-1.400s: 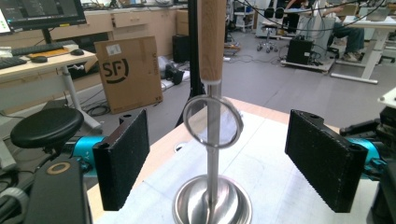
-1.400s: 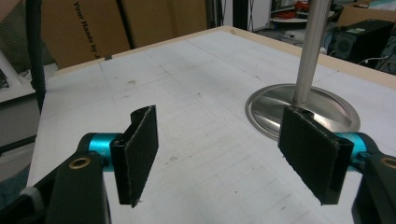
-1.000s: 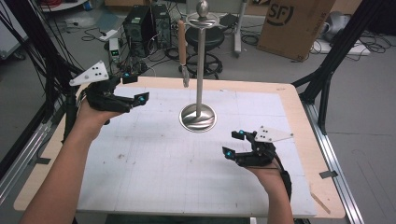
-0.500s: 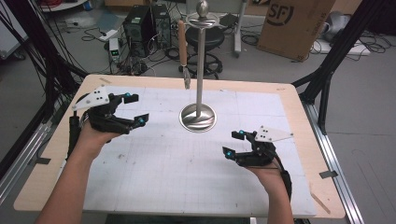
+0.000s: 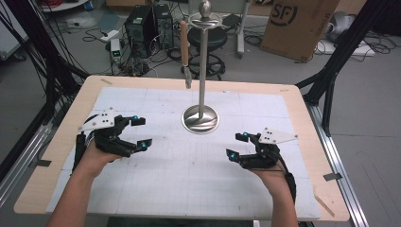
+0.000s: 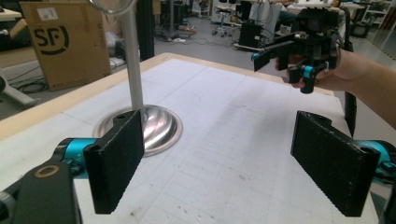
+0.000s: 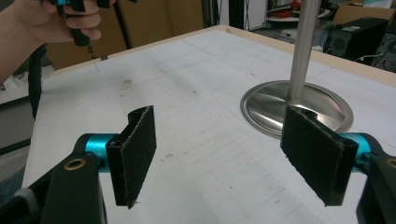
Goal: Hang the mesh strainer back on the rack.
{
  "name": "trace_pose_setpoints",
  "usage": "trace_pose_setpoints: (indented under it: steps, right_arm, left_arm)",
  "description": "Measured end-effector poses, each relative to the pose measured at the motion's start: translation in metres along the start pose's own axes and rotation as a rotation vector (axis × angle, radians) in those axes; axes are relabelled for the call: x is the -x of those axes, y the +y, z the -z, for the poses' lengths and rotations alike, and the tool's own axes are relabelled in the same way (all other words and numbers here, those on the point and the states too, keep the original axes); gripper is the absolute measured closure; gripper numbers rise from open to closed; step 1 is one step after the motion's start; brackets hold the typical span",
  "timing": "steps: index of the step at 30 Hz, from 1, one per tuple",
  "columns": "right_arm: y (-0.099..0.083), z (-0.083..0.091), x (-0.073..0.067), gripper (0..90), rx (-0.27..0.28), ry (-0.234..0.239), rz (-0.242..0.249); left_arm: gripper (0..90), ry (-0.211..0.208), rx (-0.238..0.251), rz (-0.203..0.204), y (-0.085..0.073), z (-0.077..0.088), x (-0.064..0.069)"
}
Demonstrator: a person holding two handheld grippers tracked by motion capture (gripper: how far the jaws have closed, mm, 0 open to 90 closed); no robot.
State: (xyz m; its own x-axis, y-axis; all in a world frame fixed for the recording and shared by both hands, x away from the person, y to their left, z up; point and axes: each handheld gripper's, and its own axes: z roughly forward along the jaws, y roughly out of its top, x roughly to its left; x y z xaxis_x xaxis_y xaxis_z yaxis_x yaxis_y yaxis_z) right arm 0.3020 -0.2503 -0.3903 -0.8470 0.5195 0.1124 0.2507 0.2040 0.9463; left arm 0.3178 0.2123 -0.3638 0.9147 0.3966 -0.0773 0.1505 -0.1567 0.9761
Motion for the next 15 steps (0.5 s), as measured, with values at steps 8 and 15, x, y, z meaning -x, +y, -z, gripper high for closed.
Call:
trace_pose_setpoints:
  steps: [8, 15]
  right_arm:
    - [0.000, 0.000, 0.000, 26.0, -0.001, -0.002, -0.003]
    - [-0.001, 0.001, 0.001, 25.5, -0.003, -0.009, -0.004]
  left_arm:
    - [17.9, 0.012, -0.005, 0.005, -0.023, 0.006, 0.008]
    - [17.1, 0.050, -0.013, 0.024, -0.036, 0.012, 0.005]
